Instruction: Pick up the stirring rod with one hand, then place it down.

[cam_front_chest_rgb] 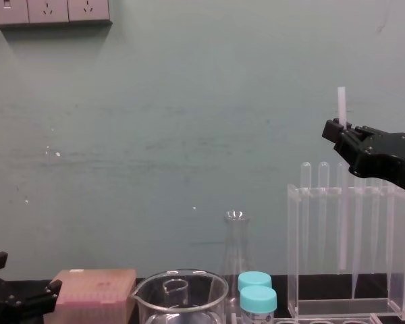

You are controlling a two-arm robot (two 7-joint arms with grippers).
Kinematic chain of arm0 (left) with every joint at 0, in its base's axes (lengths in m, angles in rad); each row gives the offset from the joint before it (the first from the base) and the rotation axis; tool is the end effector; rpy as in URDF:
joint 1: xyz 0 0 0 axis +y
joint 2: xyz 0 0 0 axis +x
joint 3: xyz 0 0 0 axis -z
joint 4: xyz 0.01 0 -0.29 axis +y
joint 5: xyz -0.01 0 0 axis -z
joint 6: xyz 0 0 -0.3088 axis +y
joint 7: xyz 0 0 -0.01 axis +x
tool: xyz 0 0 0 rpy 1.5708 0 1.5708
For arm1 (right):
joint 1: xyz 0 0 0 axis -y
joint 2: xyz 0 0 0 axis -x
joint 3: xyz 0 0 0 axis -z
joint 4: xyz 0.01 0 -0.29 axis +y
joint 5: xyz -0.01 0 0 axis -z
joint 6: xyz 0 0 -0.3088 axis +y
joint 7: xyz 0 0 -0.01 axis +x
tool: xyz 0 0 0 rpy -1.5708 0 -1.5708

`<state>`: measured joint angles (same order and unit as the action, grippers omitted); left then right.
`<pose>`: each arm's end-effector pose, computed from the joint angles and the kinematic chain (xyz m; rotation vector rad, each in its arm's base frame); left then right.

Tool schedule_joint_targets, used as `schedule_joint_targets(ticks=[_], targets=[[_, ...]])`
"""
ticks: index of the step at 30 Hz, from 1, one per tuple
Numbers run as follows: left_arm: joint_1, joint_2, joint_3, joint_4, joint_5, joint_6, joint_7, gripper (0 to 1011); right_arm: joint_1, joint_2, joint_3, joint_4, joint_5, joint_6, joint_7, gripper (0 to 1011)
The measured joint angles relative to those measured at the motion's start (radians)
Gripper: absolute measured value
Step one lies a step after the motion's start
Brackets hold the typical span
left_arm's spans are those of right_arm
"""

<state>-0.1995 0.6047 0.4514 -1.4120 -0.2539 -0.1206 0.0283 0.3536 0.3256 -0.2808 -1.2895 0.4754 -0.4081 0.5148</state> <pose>0.3581 0.0827 -0.3023 0.3044 -0.2851 1.2479 0.4188 -0.0423 -0.2628 0.3053 -0.2927 -0.8958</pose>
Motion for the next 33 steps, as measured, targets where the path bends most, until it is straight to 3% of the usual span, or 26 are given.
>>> schedule_joint_targets(ticks=[33], targets=[[0.000, 0.000, 0.000, 0.000, 0.000, 0.000, 0.000, 1000, 0.000, 0.000, 0.000, 0.000, 0.000, 0.000, 0.000, 70]])
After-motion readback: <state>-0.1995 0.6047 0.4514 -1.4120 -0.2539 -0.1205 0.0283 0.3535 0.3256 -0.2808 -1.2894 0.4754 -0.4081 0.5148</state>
